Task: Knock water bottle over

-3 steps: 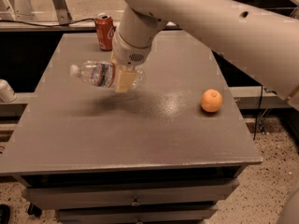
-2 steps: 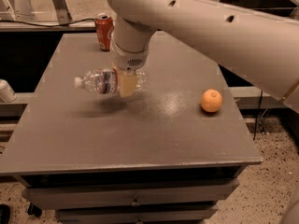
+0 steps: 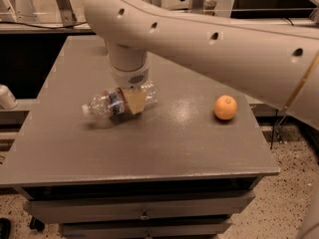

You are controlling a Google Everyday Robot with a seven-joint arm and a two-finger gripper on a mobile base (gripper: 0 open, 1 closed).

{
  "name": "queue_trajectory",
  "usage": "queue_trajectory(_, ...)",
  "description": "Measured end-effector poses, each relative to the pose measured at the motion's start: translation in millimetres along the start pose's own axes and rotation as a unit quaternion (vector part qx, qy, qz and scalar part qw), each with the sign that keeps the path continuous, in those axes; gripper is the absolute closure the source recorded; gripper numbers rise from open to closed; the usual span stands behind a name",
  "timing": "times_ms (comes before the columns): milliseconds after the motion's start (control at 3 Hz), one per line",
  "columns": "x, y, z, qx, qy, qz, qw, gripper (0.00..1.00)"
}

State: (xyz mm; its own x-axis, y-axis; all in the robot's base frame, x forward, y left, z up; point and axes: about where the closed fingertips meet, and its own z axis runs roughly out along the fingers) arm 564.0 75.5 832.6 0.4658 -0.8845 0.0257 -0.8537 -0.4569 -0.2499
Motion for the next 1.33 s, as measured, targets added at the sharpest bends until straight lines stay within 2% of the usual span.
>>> queue_trajectory(333, -1.5, 4.1, 3.0, -0.004, 0.016, -0.012, 0.9998, 0.59)
queue_trajectory(1000, -3.9, 4.3, -0.1, -0.004, 0.011, -0.020, 0.9997, 0.12)
queue_trajectory(1333, -4.7, 2.8, -1.7, -0.005, 0.008, -0.027, 0.9996, 0.00)
